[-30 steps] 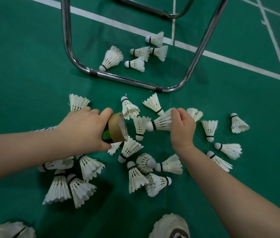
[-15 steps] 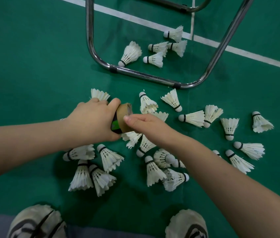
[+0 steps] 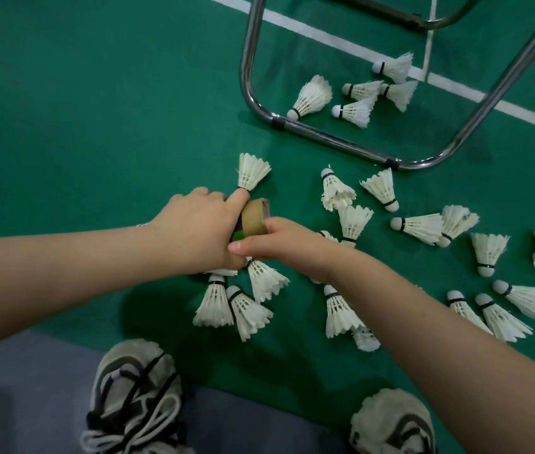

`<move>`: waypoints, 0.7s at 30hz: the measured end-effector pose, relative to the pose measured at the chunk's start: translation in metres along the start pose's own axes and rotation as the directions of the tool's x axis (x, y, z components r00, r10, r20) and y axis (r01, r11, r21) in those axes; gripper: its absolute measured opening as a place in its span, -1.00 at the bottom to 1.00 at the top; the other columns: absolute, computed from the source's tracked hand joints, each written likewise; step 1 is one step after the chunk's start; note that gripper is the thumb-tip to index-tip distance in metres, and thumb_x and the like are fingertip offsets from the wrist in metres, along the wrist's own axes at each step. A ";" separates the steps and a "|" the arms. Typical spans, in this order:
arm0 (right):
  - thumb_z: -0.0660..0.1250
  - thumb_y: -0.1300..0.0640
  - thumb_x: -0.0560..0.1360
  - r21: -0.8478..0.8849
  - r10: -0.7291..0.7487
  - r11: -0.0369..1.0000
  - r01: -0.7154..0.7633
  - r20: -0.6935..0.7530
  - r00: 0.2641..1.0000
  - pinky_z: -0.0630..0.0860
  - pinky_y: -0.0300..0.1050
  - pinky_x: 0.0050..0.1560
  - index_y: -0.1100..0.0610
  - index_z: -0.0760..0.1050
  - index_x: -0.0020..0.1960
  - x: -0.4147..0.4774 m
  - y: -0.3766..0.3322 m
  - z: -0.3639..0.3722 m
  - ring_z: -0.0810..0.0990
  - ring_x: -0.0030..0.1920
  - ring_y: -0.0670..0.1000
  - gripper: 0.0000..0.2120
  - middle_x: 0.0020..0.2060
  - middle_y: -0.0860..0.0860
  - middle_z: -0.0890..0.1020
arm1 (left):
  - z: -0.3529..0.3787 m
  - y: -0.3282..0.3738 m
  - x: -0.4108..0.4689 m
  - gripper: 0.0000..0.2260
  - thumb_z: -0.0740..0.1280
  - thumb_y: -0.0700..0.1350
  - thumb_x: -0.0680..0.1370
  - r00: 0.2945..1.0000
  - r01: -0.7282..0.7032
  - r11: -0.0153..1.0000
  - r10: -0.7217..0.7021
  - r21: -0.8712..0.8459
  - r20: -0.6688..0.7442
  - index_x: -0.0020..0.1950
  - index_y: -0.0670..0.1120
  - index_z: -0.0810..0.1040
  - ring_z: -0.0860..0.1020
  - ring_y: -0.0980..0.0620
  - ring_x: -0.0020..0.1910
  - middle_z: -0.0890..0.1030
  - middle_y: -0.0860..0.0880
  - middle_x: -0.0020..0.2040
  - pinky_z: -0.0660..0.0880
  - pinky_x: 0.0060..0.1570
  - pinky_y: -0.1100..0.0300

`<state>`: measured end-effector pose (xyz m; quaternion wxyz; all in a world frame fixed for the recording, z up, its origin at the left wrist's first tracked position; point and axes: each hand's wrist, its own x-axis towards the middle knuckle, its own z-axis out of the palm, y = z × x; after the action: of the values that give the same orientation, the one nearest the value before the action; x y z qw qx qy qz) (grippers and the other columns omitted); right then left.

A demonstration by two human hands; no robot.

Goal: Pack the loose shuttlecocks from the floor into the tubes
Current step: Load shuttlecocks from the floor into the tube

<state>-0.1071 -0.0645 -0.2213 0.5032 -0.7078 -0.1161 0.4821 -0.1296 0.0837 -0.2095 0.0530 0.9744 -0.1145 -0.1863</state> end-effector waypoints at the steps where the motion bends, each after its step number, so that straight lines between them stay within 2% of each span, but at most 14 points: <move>1: 0.37 0.02 0.31 0.005 -0.013 1.000 0.013 -0.008 1.000 0.47 -0.09 0.19 0.04 0.57 -0.16 0.002 -0.002 0.006 0.59 -0.07 -0.06 -0.86 -0.19 -0.06 0.63 | 0.001 -0.004 -0.005 -0.46 0.31 0.21 0.37 1.000 0.010 1.000 -0.010 -0.001 -0.005 0.21 -0.01 0.23 0.37 -0.06 -0.09 0.51 -0.04 -0.02 0.41 -0.14 0.08; 4: 0.36 0.07 0.46 0.080 -0.049 0.995 0.056 -0.084 0.995 0.50 -0.13 0.02 0.06 0.56 -0.15 0.004 -0.011 0.021 0.57 -0.18 -0.08 -0.93 -0.22 -0.03 0.62 | 0.003 -0.019 -0.020 -0.43 0.36 0.22 0.33 0.999 0.037 0.999 -0.038 -0.024 -0.029 0.19 -0.01 0.24 0.43 -0.11 -0.02 0.52 -0.06 -0.01 0.42 -0.11 0.05; 7: 0.21 0.02 0.57 0.128 -0.049 0.989 0.072 -0.171 0.984 0.51 -0.12 -0.01 0.09 0.57 -0.05 0.004 -0.016 0.030 0.57 -0.16 -0.06 -0.80 -0.16 0.02 0.62 | 0.008 -0.032 -0.034 -0.41 0.39 0.23 0.31 0.997 0.064 0.998 -0.066 -0.028 -0.049 0.17 -0.04 0.28 0.45 -0.15 -0.01 0.54 -0.10 0.00 0.43 -0.12 0.04; 11: 0.10 -0.07 0.59 0.163 0.015 0.986 0.029 -0.259 0.966 0.51 -0.08 0.01 0.03 0.59 0.03 0.002 -0.013 0.030 0.63 -0.06 -0.08 -0.68 -0.11 -0.04 0.69 | 0.016 -0.043 -0.047 -0.40 0.39 0.27 0.32 0.994 0.098 0.995 -0.099 -0.027 -0.050 0.16 -0.05 0.29 0.39 -0.11 -0.10 0.54 -0.11 -0.03 0.41 -0.15 0.04; 16: 0.10 -0.01 0.61 0.303 0.113 0.952 0.034 -0.453 0.884 0.51 -0.09 -0.01 0.05 0.58 -0.08 -0.001 -0.001 0.028 0.63 -0.14 -0.05 -0.70 -0.22 -0.03 0.67 | 0.018 -0.051 -0.055 -0.40 0.41 0.26 0.32 0.992 0.089 0.996 -0.090 -0.010 -0.089 0.15 -0.06 0.30 0.44 -0.16 -0.05 0.54 -0.13 -0.04 0.41 -0.18 0.03; 21: 0.15 0.09 0.58 0.340 0.216 0.940 -0.032 -0.519 0.827 0.49 -0.16 -0.12 0.07 0.55 -0.07 0.011 0.019 0.035 0.60 -0.18 -0.05 -0.80 -0.22 -0.01 0.65 | 0.016 -0.061 -0.061 -0.41 0.41 0.23 0.32 0.990 0.121 0.993 -0.120 0.006 -0.073 0.15 -0.07 0.29 0.43 -0.15 -0.05 0.52 -0.12 -0.05 0.37 -0.20 0.05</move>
<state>-0.1355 -0.0449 -0.2445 0.5893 -0.7318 0.1589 0.3031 -0.1784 0.1567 -0.2116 0.0408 0.9858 -0.0544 -0.1533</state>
